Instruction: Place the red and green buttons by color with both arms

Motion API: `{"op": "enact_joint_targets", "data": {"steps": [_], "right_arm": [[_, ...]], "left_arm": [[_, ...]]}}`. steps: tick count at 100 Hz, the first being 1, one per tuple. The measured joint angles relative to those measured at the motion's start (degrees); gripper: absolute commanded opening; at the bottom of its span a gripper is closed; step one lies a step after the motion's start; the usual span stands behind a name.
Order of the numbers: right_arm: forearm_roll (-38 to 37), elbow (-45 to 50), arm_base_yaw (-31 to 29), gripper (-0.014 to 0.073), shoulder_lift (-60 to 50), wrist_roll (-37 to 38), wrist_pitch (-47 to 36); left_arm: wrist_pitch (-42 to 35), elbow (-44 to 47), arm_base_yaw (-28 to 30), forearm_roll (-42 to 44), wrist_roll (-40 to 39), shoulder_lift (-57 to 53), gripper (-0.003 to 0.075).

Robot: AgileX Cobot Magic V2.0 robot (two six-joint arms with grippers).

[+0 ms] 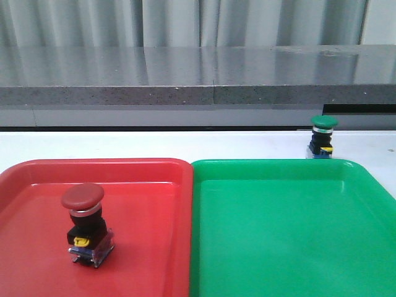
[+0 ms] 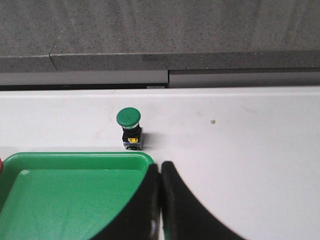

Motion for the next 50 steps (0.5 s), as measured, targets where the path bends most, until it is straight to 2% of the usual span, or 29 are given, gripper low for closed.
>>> {"op": "enact_joint_targets", "data": {"steps": [33, 42, 50], "right_arm": [[0.0, -10.1, 0.0, -0.0053, 16.0, 0.1, 8.5], [0.0, -12.2, 0.0, 0.0013, 19.8, 0.1, 10.1], [0.0, -13.8, 0.0, 0.0123, 22.7, 0.1, 11.0]], "left_arm": [[0.0, 0.0, 0.0, 0.0, 0.0, 0.0, -0.002], [0.0, 0.0, 0.0, 0.0, 0.0, 0.0, -0.002], [0.0, 0.0, 0.0, 0.0, 0.0, 0.0, -0.002]]}}
